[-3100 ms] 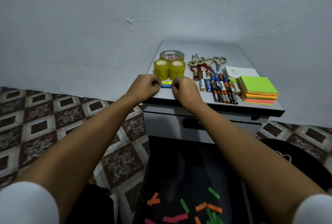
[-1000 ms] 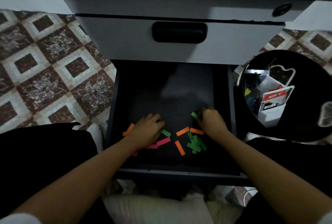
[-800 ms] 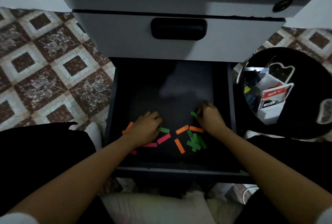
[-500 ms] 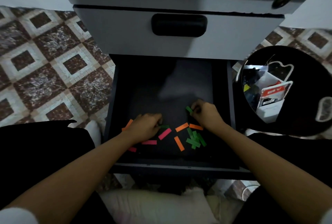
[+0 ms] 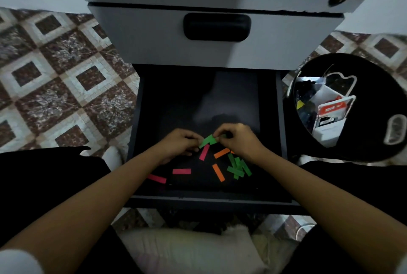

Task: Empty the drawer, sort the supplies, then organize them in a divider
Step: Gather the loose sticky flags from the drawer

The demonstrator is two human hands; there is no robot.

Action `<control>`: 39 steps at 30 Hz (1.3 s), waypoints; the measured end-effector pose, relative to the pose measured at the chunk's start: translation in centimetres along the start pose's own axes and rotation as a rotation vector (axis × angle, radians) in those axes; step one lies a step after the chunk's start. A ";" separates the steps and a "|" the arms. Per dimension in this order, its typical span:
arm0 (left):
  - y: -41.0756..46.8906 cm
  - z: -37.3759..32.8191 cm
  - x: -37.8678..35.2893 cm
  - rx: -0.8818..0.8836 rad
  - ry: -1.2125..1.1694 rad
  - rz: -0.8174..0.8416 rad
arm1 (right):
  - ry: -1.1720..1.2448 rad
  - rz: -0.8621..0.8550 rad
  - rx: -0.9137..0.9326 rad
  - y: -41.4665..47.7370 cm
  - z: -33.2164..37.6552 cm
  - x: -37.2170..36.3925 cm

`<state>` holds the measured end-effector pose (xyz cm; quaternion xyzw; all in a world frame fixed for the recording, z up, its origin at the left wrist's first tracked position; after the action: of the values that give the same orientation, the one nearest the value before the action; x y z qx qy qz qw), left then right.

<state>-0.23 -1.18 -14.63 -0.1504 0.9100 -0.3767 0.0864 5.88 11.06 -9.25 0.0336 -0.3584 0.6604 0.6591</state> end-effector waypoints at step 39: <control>-1.2 -4.6 -1.5 -0.273 0.605 -0.121 | 0.465 0.140 -0.239 0.1 -3.0 -1.8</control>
<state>0.13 1.58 -10.51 -0.0958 0.9258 -0.2834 -0.2312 7.30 11.12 -12.45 -0.2218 -0.2743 0.6475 0.6756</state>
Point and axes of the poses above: each hand's wrist, its own y-axis towards the middle knuckle, its own x-axis out of the back of the hand, z = x × y, the point moved 10 cm from there along y, towards the middle knuckle, and after that the axes turned 12 degrees about z, right-handed, at the moved point
